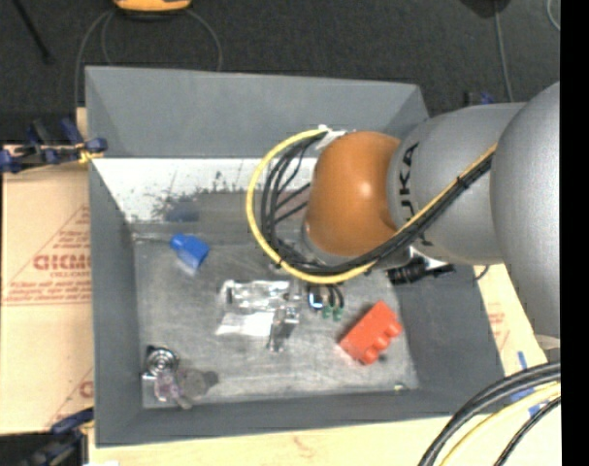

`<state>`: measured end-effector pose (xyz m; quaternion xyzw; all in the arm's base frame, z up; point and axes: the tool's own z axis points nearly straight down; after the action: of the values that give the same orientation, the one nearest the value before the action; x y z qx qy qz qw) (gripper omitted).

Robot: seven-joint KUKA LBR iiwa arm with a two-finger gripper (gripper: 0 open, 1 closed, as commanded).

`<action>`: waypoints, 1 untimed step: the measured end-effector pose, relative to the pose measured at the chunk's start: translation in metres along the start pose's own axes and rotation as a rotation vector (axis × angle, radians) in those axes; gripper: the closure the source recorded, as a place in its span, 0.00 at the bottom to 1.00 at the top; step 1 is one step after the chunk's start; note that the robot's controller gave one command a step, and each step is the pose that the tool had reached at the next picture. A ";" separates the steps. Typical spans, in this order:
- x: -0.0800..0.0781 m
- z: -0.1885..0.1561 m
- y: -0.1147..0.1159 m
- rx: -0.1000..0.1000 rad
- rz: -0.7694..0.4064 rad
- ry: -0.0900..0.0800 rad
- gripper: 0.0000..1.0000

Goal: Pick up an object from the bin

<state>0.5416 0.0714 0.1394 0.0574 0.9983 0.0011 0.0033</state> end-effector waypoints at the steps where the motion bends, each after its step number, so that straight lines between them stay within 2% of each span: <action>1: -0.045 0.059 0.004 0.003 -0.088 0.007 0.00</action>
Offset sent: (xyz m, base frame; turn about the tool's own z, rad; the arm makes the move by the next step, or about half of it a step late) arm 0.0437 0.0000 -0.0594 -0.0877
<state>0.5872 0.0700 0.0807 0.0135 0.9999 -0.0005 -0.0003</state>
